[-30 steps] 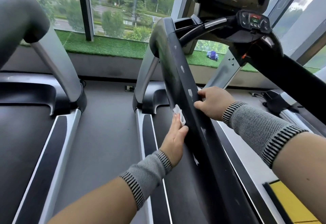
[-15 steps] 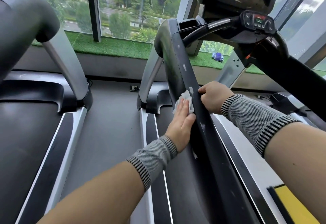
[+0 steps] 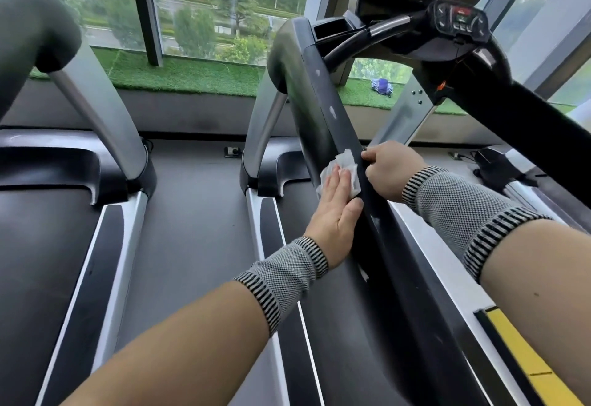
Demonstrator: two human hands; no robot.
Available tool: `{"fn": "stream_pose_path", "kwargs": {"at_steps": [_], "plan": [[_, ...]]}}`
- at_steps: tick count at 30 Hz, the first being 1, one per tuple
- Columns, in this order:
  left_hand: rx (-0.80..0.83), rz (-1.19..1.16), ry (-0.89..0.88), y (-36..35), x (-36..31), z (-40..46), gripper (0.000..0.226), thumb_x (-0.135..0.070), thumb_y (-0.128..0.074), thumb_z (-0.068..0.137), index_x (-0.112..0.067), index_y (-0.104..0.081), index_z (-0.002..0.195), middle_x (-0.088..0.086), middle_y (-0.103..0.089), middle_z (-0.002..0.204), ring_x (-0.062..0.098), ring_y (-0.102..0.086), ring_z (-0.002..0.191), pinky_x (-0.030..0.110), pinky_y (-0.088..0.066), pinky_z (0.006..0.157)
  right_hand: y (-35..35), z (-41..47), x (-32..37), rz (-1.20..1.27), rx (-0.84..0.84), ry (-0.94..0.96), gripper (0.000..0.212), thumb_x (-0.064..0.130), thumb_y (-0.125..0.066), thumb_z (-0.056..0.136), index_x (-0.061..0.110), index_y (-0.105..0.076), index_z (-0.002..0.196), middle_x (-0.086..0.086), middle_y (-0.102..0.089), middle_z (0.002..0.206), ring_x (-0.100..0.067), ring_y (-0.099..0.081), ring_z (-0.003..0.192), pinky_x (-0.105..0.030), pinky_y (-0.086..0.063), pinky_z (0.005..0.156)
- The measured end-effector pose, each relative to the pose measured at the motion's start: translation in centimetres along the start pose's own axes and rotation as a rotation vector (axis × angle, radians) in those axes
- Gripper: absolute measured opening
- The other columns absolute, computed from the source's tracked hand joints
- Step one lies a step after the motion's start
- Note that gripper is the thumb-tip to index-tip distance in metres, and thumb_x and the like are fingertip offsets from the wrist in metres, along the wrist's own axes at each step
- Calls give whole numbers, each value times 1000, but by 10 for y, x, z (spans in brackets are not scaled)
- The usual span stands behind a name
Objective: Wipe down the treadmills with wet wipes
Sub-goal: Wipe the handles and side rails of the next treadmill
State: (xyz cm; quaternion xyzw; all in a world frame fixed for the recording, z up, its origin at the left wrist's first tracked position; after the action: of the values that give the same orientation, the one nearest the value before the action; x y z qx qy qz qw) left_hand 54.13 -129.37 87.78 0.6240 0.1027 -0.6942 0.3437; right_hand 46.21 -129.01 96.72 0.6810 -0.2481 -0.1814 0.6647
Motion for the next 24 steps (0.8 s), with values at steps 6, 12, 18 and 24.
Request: {"fn": "stream_pose_path", "kwargs": {"at_steps": [6,12,18,24], "plan": [[58,-93,-82,-30,11,-66,75,-51,-20,88,-15,1,151,-10,15,157,-4,18,142,17,8,116,-5,-9,-4,76,-4,-62,36,7,-43,88,11,-63,118,-10,-64,118,-30,-57,109,-37,-46,96],[36,-117,12,-3,11,-7,68,-37,-21,91,-9,-8,151,-7,4,156,-6,11,138,12,7,113,-8,-26,-7,126,10,-104,40,4,-43,87,11,-63,121,-11,-60,126,-27,-53,118,-36,-40,103],[62,-201,-44,-24,16,-57,70,-49,-22,91,-16,2,148,-13,11,152,-3,14,142,19,5,118,-6,-34,-6,57,16,-120,43,6,-42,91,15,-55,132,-6,-56,135,-25,-48,125,-27,-36,102],[31,-272,121,-8,35,-16,63,-33,-28,99,-8,-4,151,0,5,159,6,7,146,19,4,117,-6,-30,-6,30,2,-140,45,8,-41,92,17,-55,133,-4,-53,138,-25,-47,127,-29,-36,106]]}}
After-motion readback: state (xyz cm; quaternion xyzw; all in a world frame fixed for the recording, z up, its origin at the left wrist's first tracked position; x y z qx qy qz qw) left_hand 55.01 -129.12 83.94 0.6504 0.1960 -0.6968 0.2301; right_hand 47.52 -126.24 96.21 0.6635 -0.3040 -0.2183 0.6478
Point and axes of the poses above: each hand's wrist, its own z-axis towards the middle knuckle, its own y-axis out of the back of the hand, x = y × z, the point moved 10 cm from there along z, towards the middle knuckle
